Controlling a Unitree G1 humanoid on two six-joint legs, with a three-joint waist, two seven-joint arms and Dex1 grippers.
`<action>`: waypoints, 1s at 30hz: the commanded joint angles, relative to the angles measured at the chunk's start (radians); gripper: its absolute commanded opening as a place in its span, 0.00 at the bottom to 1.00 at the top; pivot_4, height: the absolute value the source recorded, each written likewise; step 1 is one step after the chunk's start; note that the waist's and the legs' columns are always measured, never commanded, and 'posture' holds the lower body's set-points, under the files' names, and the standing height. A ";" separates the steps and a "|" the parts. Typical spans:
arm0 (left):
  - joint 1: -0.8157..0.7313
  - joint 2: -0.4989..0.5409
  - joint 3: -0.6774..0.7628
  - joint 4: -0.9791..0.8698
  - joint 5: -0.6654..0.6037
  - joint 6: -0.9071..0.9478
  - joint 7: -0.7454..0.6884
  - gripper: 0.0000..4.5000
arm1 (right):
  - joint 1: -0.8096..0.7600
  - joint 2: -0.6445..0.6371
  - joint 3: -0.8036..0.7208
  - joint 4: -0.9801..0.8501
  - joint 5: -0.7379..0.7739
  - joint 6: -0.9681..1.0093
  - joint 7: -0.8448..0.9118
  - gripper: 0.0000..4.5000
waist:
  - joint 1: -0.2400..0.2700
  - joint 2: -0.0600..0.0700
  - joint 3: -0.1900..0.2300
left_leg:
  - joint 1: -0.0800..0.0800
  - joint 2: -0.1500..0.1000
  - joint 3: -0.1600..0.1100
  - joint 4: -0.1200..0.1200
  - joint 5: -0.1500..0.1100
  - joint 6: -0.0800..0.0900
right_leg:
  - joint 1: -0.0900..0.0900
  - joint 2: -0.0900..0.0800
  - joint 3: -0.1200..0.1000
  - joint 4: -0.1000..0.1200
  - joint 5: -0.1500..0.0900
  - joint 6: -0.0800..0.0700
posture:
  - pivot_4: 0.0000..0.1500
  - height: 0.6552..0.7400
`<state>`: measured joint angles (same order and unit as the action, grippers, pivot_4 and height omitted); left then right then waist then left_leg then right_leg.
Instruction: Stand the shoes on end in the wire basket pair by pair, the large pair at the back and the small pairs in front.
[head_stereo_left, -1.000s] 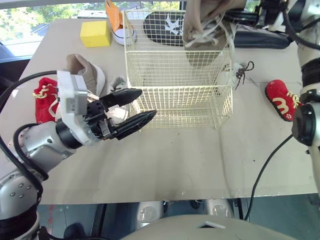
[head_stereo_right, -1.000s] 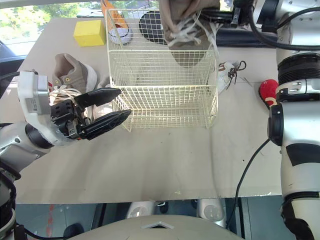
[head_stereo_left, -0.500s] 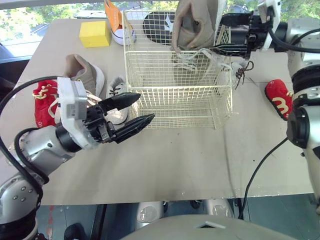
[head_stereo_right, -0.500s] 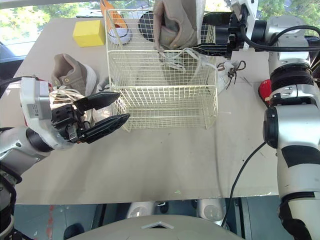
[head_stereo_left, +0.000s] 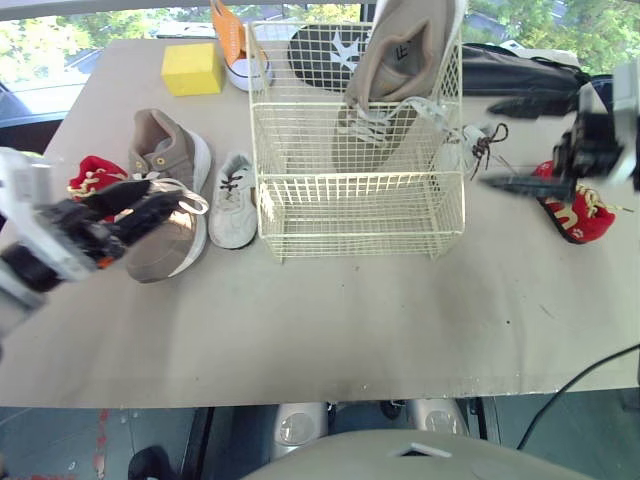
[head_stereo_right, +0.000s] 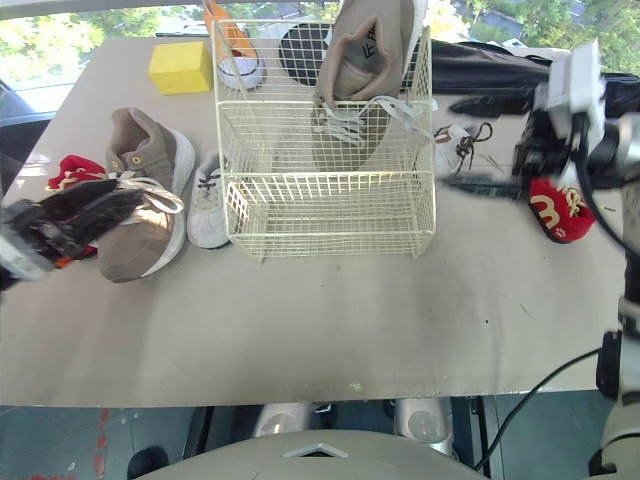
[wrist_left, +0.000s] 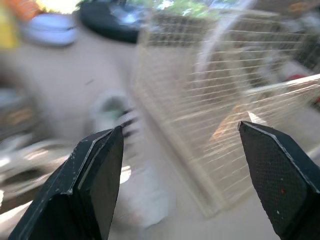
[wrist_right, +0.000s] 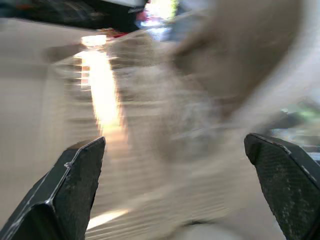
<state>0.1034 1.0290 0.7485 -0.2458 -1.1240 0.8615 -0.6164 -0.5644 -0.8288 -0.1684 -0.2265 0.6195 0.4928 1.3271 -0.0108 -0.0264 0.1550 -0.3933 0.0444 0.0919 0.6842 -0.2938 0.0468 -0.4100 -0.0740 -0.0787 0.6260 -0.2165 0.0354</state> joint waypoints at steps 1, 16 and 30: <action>-0.087 0.109 -0.032 0.208 0.052 0.086 -0.040 0.89 | 0.069 0.013 -0.014 -0.261 0.103 0.081 -0.122 0.98 | -0.001 0.001 0.001 | 0.000 0.000 0.001 0.000 0.000 0.000 | 0.000 0.000 0.000 0.000 0.000 0.000 | 1.00 1.00; -0.764 0.210 -0.631 0.971 0.575 -0.048 -0.442 0.89 | 0.167 0.064 0.036 -0.556 0.184 0.111 -0.393 0.98 | 0.024 -0.010 -0.005 | -0.004 -0.004 0.005 0.000 0.001 -0.001 | -0.004 0.002 0.000 0.000 0.000 -0.001 | 1.00 1.00; -0.987 -0.008 -0.823 1.342 0.910 -0.237 -0.690 0.52 | 0.185 0.029 0.025 -0.630 0.274 0.149 -0.511 1.00 | 0.031 -0.013 -0.008 | -0.004 -0.003 0.001 0.002 0.000 0.001 | -0.003 0.001 0.000 0.001 0.000 0.000 | 1.00 1.00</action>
<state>-0.8912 1.0583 -0.0375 1.0632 -0.2530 0.6299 -1.2509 -0.3808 -0.7845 -0.1004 -0.8214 0.8680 0.6399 0.8334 0.0198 -0.0389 0.1474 -0.3969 0.0418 0.0932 0.6865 -0.2940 0.0484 -0.4123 -0.0736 -0.0785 0.6272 -0.2163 0.0350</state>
